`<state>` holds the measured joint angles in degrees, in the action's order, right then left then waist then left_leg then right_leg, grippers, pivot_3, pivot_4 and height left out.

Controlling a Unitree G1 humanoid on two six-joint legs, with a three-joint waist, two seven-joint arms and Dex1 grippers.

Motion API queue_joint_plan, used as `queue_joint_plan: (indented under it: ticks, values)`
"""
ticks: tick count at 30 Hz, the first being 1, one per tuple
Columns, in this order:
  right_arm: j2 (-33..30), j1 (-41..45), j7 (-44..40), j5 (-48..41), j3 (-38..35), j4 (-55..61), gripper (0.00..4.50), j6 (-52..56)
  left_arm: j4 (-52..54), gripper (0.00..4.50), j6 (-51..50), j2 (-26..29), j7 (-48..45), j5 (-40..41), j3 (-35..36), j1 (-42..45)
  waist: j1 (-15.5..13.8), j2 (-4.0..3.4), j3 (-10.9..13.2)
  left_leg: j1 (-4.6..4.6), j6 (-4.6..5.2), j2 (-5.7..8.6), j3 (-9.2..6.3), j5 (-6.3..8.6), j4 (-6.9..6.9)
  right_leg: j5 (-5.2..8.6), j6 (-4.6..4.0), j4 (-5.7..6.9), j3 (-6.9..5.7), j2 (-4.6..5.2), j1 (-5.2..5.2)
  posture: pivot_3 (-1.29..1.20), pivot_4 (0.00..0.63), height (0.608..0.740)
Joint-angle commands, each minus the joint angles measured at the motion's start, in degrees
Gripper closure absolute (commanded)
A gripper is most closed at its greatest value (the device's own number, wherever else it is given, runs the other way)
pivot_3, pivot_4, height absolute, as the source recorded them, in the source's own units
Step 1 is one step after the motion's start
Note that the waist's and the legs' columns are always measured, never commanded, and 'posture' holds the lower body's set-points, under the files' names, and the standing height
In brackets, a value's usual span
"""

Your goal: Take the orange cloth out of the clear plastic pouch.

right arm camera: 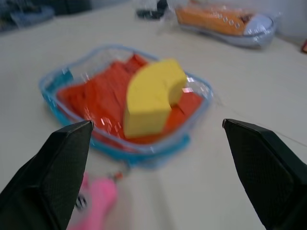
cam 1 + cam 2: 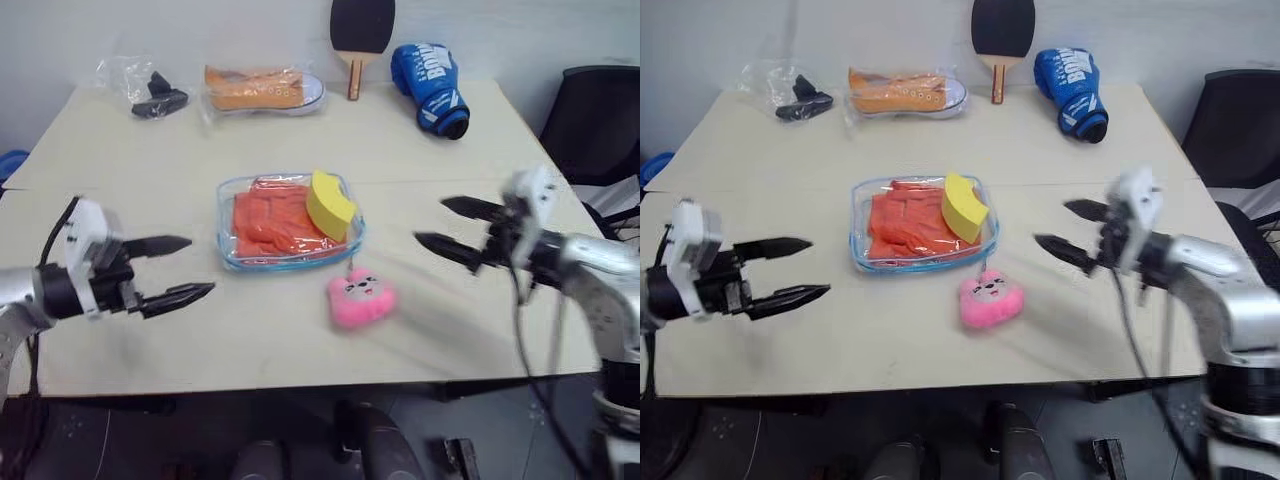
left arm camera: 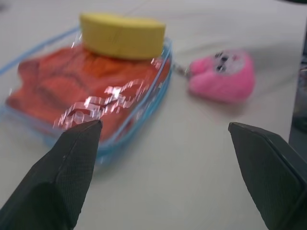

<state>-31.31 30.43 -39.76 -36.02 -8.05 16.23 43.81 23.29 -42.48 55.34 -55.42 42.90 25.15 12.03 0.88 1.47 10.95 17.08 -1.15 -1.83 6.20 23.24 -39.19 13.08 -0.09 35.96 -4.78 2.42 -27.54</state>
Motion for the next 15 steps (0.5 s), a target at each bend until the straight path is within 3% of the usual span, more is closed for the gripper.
queue_joint_plan:
  ticks: [1,6,15]
  values:
    - [4.6,3.0,6.6,-0.3,1.8,1.5,0.0,2.0,0.4,0.02,-1.2,1.2,0.3,1.5,-1.9,2.7,0.1,-0.01,0.0,0.04,-0.02,-0.01,-0.03,-0.03,0.01,0.01,-0.02,0.01,-0.02,0.0,-0.04,0.0,0.15,0.74]
    - [12.1,9.8,10.1,8.2,9.3,-11.0,0.0,-3.7,-0.6,0.02,-0.3,1.1,0.2,0.1,-4.9,5.1,0.9,0.01,0.0,0.04,0.07,0.03,-0.03,-0.08,-0.03,0.0,-0.01,-0.04,-0.04,0.03,-0.13,0.0,0.15,0.74]
    - [17.0,18.7,6.3,15.5,13.6,-30.6,0.0,-11.6,-0.6,0.02,1.7,0.3,0.8,-1.9,-5.5,3.4,1.0,0.01,0.0,0.07,0.12,-0.01,-0.04,-0.09,-0.02,-0.01,0.0,0.02,-0.06,0.02,-0.2,0.0,0.15,0.74]
